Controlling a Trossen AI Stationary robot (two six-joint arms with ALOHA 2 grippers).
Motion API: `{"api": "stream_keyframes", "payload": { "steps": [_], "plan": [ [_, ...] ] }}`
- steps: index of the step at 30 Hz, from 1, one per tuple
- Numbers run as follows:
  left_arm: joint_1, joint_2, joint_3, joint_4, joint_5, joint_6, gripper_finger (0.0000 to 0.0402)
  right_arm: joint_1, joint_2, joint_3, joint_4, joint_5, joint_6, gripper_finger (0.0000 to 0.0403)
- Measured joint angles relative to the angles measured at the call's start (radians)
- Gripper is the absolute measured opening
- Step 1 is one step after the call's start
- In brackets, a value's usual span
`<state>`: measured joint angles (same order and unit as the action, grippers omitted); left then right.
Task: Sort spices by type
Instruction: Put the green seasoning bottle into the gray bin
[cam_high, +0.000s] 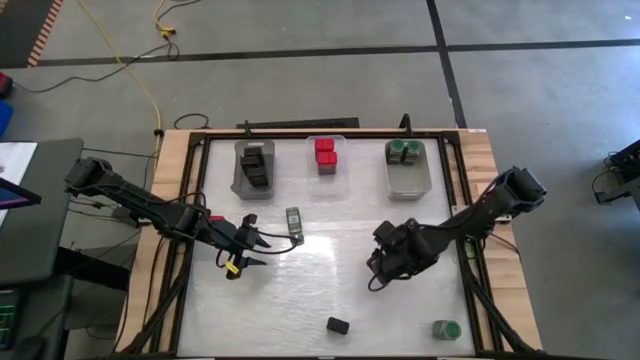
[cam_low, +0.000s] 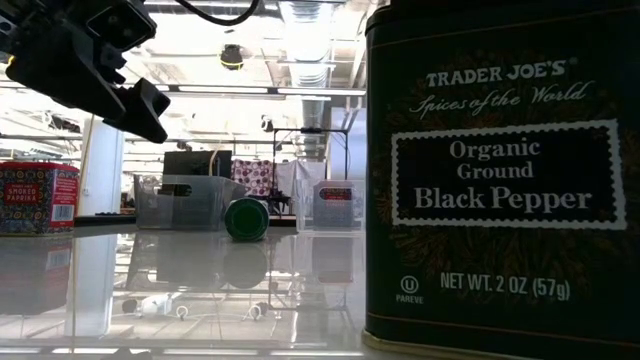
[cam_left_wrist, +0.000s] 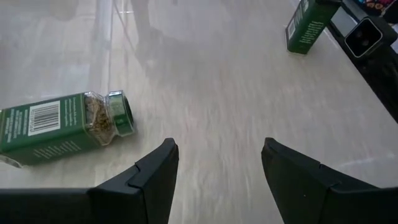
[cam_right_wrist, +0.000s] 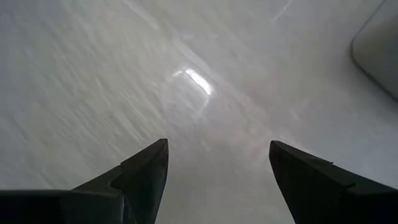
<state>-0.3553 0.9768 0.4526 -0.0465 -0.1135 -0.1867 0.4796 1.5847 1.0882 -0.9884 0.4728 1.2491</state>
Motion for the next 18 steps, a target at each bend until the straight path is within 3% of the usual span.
{"api": "stream_keyframes", "payload": {
  "steps": [18],
  "plan": [
    [0.0, 0.0, 0.001, 0.011, 0.0, -0.076, 0.0223, 0.083, 0.19, 0.0, 0.112, 0.025, 0.036, 0.0305]
  ]
}}
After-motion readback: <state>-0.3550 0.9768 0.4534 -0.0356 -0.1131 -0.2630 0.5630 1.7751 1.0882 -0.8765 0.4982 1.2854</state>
